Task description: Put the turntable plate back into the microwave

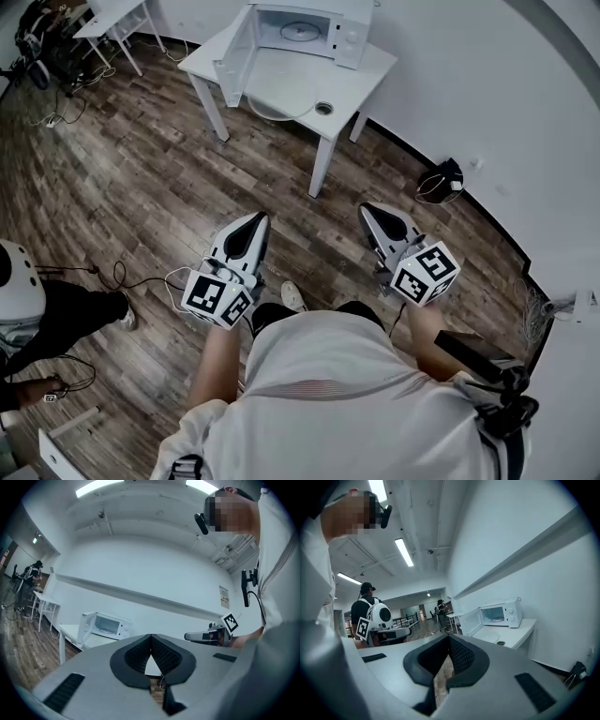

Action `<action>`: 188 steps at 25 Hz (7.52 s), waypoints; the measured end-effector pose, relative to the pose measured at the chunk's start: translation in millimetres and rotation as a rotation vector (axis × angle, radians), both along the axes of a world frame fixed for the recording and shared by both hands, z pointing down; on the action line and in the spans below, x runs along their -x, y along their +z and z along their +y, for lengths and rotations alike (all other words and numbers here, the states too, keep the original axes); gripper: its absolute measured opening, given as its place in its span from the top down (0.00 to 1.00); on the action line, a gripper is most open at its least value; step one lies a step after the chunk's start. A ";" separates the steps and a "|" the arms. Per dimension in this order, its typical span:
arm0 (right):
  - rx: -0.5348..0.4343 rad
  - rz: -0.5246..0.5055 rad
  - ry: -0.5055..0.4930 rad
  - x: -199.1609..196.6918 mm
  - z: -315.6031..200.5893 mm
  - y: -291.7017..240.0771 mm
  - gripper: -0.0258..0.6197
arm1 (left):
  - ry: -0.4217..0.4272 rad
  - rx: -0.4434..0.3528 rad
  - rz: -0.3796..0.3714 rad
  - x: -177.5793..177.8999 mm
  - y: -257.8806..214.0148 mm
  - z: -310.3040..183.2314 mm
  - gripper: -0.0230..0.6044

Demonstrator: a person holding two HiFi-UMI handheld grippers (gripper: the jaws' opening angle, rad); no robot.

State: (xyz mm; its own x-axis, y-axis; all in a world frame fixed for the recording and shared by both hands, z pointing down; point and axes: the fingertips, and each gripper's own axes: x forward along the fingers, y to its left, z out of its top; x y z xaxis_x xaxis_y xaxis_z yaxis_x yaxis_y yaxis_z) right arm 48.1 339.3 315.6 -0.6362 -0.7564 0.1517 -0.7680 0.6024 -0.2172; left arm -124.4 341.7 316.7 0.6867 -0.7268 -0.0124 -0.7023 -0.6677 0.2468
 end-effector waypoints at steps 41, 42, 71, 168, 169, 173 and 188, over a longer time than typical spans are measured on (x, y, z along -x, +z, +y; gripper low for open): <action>0.138 -0.073 -0.269 -73.3 -400.3 71.1 0.96 | -0.263 0.239 0.008 -74.4 68.8 -354.4 0.95; 0.149 -0.071 -0.277 -69.7 -402.7 74.3 0.96 | -0.262 0.242 0.004 -73.1 72.0 -358.2 0.95; 0.423 0.064 -0.192 -0.4 -431.7 189.1 0.96 | -0.202 0.876 0.840 4.3 330.9 -462.8 0.46; 0.368 -0.004 -0.052 -102.6 -519.2 147.6 0.96 | -0.201 0.660 1.188 -93.0 227.6 -733.5 0.91; 0.373 -0.003 -0.046 -104.2 -520.0 149.2 0.96 | -0.206 0.663 1.183 -94.7 230.4 -739.7 0.91; 0.389 -0.009 -0.025 -108.6 -523.9 155.5 0.96 | -0.234 0.678 1.169 -97.4 243.3 -763.2 0.91; 0.413 -0.028 0.007 -110.5 -537.3 160.2 0.96 | -0.300 0.766 1.130 -114.1 250.9 -817.4 0.91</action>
